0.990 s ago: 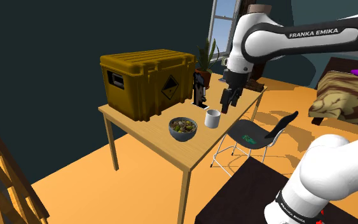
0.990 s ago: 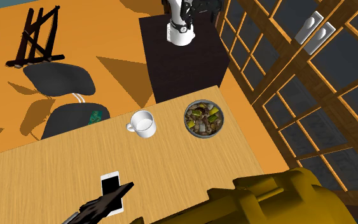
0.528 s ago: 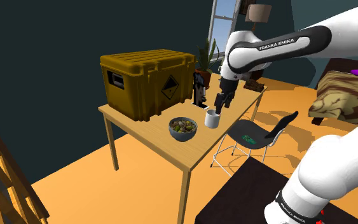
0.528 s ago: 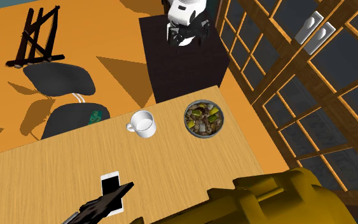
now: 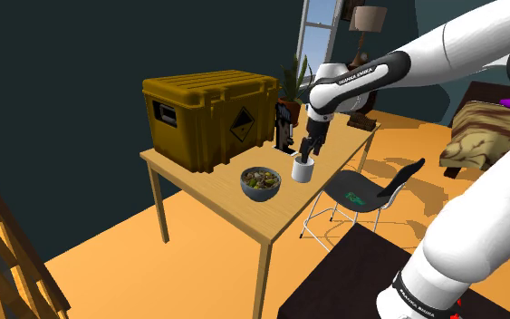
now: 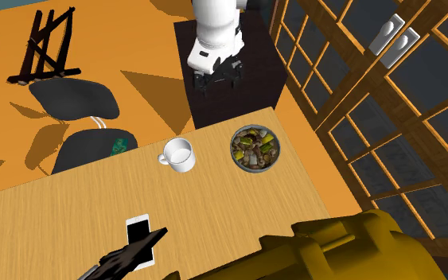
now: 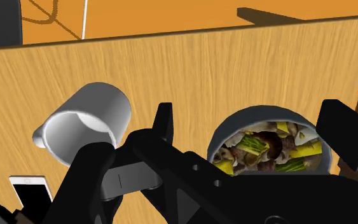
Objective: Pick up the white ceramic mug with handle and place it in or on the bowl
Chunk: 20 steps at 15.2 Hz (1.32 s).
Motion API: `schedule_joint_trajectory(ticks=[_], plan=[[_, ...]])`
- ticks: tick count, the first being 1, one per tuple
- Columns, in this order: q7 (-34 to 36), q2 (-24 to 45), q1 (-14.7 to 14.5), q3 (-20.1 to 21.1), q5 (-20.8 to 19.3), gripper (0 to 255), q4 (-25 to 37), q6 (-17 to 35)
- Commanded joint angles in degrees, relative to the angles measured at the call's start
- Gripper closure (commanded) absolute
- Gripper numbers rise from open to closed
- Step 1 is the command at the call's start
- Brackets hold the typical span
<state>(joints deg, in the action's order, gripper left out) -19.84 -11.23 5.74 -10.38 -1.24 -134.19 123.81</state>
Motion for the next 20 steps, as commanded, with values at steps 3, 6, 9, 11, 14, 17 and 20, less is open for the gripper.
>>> schedule_joint_trajectory(ticks=[3, 6, 9, 11, 14, 17, 20], plan=[[-3.7, 8.4, 0.8, -1.9, 1.7, 0, 4.8, 3.9], [-6.6, 14.8, 1.7, -3.0, 3.6, 0, 9.2, 6.0], [-9.5, 21.3, 3.0, -3.5, 5.9, 0, 14.2, 7.4], [-11.3, 25.6, 4.0, -3.6, 7.4, 0, 17.9, 8.0], [-13.6, 32.1, 5.9, -3.4, 9.4, 0, 24.1, 8.3], [-14.1, 33.8, 6.3, -3.1, 10.0, 0, 24.6, 9.5], [-14.4, 35.3, 6.5, -2.8, 10.5, 0, 24.3, 11.3]])
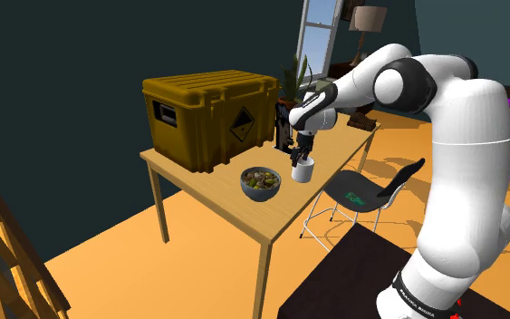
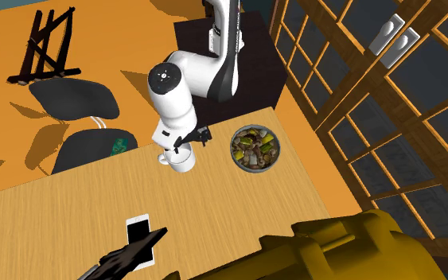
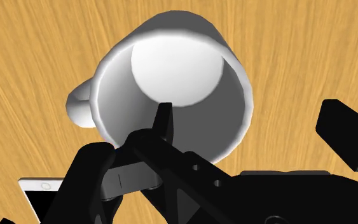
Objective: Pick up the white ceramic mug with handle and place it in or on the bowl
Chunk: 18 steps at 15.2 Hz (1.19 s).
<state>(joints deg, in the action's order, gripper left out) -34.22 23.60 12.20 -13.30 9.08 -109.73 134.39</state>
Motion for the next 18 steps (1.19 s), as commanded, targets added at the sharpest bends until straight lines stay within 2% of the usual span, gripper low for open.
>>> schedule_joint_trajectory(ticks=[1, 10, 11, 18], plan=[[-0.2, 1.0, 0.1, 0.2, 0.4, 0, -0.2, 1.3], [-0.3, 1.9, 0.2, 0.4, 0.7, 0, -0.3, 2.2], [-0.3, 1.9, 0.2, 0.4, 0.7, 255, -0.3, 2.2], [-0.3, 1.9, 0.2, 0.4, 0.7, 255, -0.3, 2.2]])
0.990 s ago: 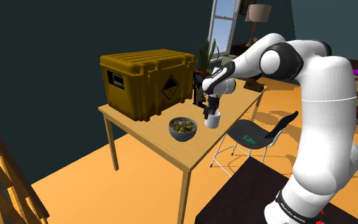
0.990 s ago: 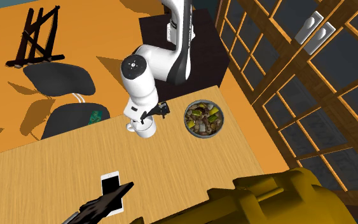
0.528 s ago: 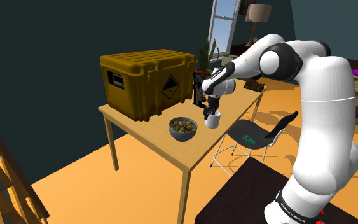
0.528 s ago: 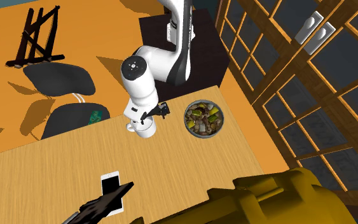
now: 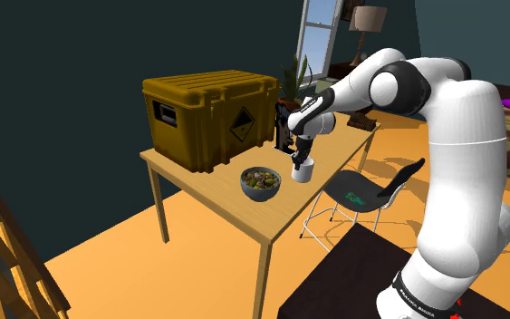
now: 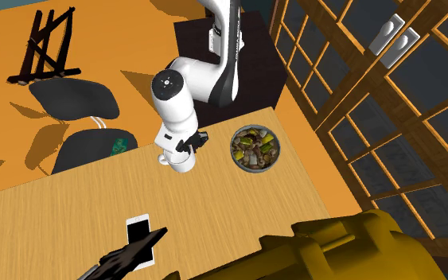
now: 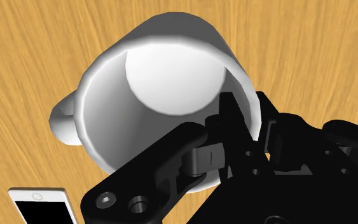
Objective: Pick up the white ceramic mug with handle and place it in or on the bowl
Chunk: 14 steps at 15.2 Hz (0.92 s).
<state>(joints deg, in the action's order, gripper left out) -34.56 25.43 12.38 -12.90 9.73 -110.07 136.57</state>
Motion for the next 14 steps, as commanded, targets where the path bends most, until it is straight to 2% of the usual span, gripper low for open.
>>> schedule_joint_trajectory(ticks=[1, 14], plan=[[0.0, 0.0, 0.0, 0.0, 0.0, 255, 0.0, 0.0], [1.5, -5.5, -0.7, -1.1, -2.1, 255, 2.0, -7.3]])
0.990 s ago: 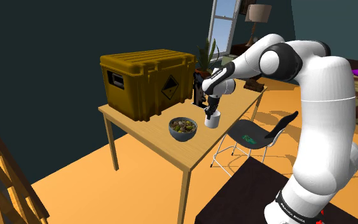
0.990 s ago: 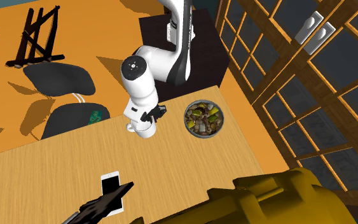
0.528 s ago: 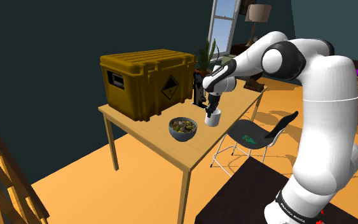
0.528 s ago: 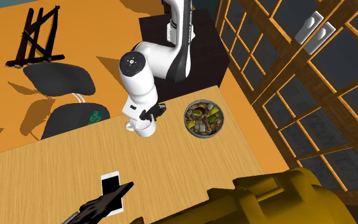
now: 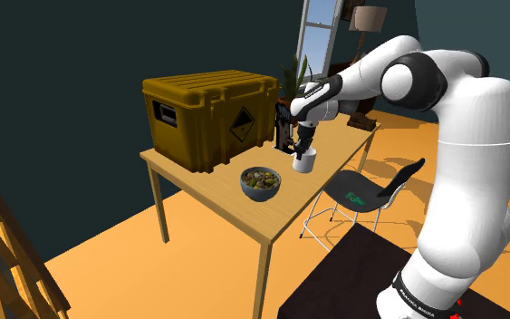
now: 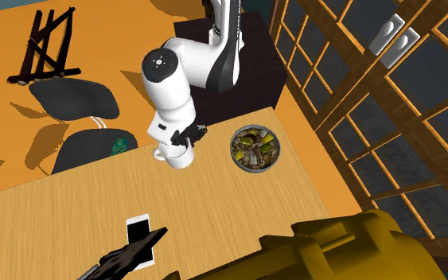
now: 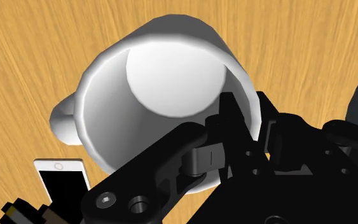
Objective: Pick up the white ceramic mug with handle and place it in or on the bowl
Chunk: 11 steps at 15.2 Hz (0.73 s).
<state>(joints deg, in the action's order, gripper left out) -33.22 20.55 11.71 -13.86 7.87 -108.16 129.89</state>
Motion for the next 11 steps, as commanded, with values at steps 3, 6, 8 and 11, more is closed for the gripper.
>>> schedule_joint_trajectory(ticks=[3, 6, 8, 11], plan=[[0.5, -1.8, -0.2, -0.3, -0.7, 255, 0.8, -2.6], [0.8, -2.9, -0.3, -0.5, -1.1, 255, 1.7, -4.5], [1.0, -3.6, -0.4, -0.5, -1.4, 255, 2.4, -5.8], [1.2, -4.5, -0.4, -0.7, -1.7, 255, 3.5, -7.8]])
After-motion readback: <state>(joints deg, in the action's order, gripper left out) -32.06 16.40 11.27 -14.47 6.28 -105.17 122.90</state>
